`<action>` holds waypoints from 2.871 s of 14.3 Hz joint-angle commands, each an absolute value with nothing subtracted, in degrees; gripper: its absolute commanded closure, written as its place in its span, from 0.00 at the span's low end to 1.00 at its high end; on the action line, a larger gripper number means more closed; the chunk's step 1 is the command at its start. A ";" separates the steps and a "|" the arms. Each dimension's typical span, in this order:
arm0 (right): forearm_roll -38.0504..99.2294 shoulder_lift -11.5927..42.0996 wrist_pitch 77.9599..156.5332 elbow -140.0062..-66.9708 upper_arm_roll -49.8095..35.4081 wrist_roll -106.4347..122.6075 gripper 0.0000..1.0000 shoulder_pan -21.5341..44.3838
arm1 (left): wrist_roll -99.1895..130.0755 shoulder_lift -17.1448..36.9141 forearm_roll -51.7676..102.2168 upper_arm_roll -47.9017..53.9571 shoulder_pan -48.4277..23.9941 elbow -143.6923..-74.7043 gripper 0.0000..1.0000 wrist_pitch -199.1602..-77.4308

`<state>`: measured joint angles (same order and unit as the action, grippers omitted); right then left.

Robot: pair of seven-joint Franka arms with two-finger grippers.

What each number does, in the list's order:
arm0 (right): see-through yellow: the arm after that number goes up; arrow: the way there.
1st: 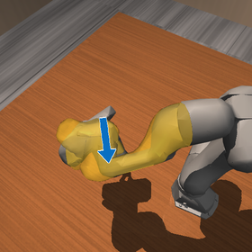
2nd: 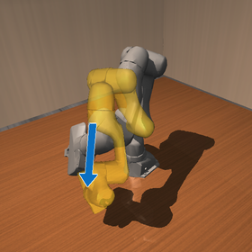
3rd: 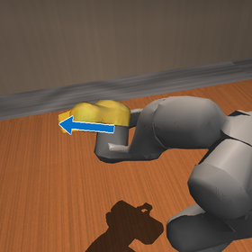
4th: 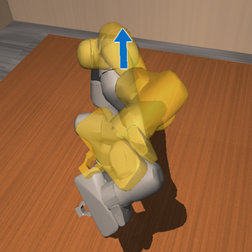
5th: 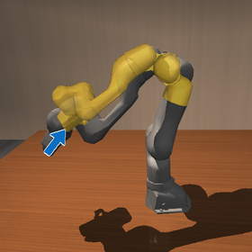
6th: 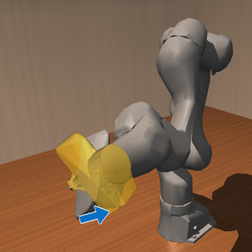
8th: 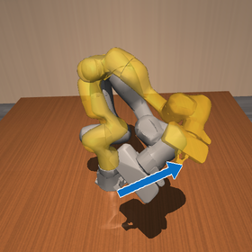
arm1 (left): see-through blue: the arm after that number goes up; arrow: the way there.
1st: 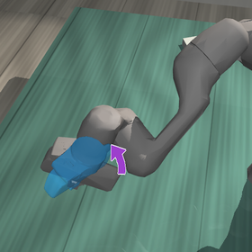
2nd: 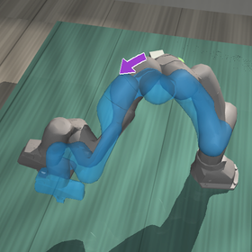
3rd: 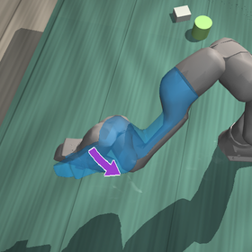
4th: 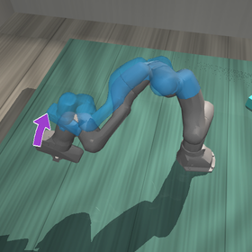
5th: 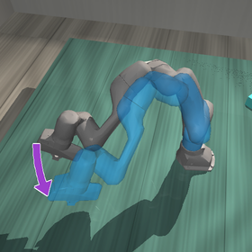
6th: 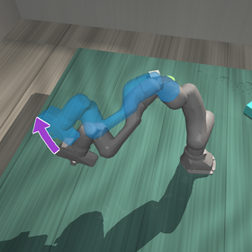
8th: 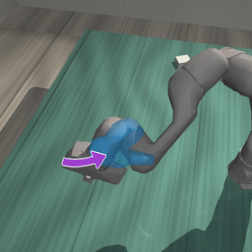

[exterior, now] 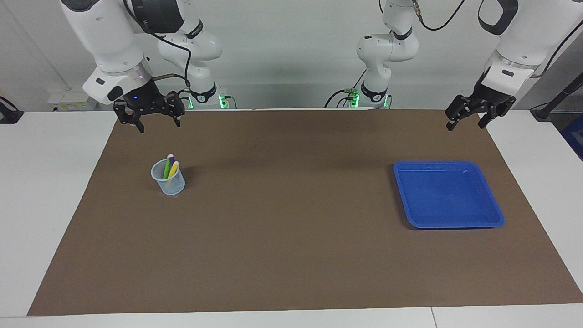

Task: Right arm passes pens to left for tray arrangement

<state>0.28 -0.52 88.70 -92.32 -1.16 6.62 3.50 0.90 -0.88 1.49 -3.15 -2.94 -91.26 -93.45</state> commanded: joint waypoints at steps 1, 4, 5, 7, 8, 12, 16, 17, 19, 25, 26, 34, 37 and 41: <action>1.93 -2.28 90.34 -94.74 -1.58 13.59 0.00 3.16 | -0.09 -2.46 0.62 -3.08 -2.64 -93.16 0.00 -94.48; 1.93 -5.35 96.83 -102.36 -1.58 20.19 0.00 4.48 | 0.35 -2.46 0.62 -3.08 -2.64 -93.08 0.00 -93.78; 1.93 -6.49 99.20 -105.87 -1.58 24.13 0.00 4.48 | 0.35 -2.46 0.62 -3.08 -2.55 -93.16 0.00 -93.52; 1.93 -9.13 104.83 -113.60 -1.50 31.70 0.00 4.40 | 0.35 -2.46 0.62 -3.08 -2.64 -93.08 0.00 -93.52; 1.93 -9.66 105.55 -115.73 -1.49 32.08 0.00 4.31 | 0.53 -2.55 0.62 -3.08 -2.55 -93.16 0.00 -93.17; 1.76 -9.49 108.61 -121.01 -1.49 39.60 0.00 3.78 | 0.61 -2.55 0.62 -3.08 -2.81 -93.08 0.00 -92.90; 1.67 -8.53 113.55 -123.93 -1.41 46.39 0.06 0.97 | 0.44 -3.08 0.62 -2.38 -3.51 -93.08 0.00 -92.72; 1.15 -8.53 114.69 -124.36 -1.32 46.58 0.15 1.05 | 0.61 -3.16 0.62 -2.37 -4.12 -93.16 0.00 -92.64; 1.05 -8.44 116.54 -125.77 -1.41 46.41 0.17 0.97 | 0.53 -3.34 0.62 -2.37 -4.57 -93.60 0.00 -92.64; 1.05 -6.07 118.64 -126.74 -1.32 46.76 0.24 -1.58 | 0.53 -5.27 0.62 -2.37 -4.57 -97.29 0.00 -93.87; 1.05 -5.72 118.74 -126.91 -1.32 46.76 0.24 -1.67 | 0.44 -5.27 0.62 -2.46 -4.48 -97.29 0.00 -93.78; 1.05 -5.54 118.83 -128.93 -1.32 46.76 0.37 -2.64 | 1.58 -8.00 0.79 -2.37 -4.30 -103.00 0.00 -94.48; 1.05 -5.54 118.83 -128.94 -1.32 46.84 0.37 -2.72 | 6.05 -8.17 1.49 -2.29 -5.53 -103.62 0.00 -95.44; 1.05 -5.71 118.92 -129.37 -1.41 47.28 0.41 -3.16 | 9.14 -10.72 3.78 -2.28 -5.89 -109.07 0.00 -99.05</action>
